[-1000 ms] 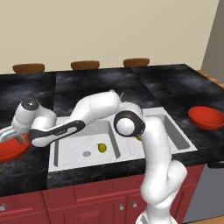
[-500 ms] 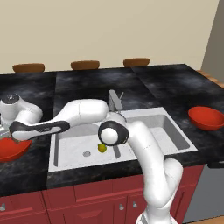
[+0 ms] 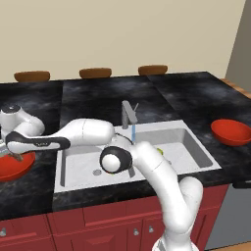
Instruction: Pick the pears from the sink and place them in one bowl. Place the mushroom in the other bowl. Then turn off the sink faucet.
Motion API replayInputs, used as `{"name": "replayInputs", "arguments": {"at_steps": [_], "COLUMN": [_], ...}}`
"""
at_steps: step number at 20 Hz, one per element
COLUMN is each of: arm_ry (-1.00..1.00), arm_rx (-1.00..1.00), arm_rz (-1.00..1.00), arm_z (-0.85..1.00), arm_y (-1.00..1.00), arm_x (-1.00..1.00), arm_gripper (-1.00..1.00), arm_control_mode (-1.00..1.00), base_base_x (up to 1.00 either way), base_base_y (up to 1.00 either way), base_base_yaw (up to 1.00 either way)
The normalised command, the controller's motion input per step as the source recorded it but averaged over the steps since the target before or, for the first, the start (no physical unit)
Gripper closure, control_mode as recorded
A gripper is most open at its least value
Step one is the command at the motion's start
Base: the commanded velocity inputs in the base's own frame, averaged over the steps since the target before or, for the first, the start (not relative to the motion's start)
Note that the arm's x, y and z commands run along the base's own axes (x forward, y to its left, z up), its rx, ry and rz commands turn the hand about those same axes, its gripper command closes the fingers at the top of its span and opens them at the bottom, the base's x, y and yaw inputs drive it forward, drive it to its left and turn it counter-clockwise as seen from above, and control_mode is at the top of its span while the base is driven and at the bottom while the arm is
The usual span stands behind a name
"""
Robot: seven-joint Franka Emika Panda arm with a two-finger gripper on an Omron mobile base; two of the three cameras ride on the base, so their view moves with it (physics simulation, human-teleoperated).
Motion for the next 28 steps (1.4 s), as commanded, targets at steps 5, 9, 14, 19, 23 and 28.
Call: {"name": "replayInputs", "arguments": {"at_steps": [5, 9, 14, 19, 23, 28], "arm_ry": [0.07, 0.06, 0.11, 0.08, 0.08, 0.09], "arm_rx": [-0.04, -0.04, -0.07, -0.03, -0.03, -0.06], "arm_rz": [0.02, 0.00, 0.00, 0.00, 0.00, 0.00], "arm_z": [-0.35, -0.22, -0.04, 0.07, 0.18, 0.33], "arm_y": [0.16, 0.29, 0.42, 0.24, 0.14, 0.21], "arm_x": [0.25, 0.26, 0.26, 0.19, 0.12, 0.04], "arm_gripper": [1.00, 1.00, 1.00, -1.00, -1.00, -1.00], "arm_control_mode": [-1.00, -1.00, -1.00, -1.00, -1.00, -1.00], "base_base_x": [0.00, 0.00, 0.00, 0.00, 0.00, 0.00], "base_base_y": [0.00, 0.00, 0.00, 0.00, 0.00, 0.00], "base_base_yaw": [0.00, 0.00, 0.00, 0.00, 0.00, 0.00]}}
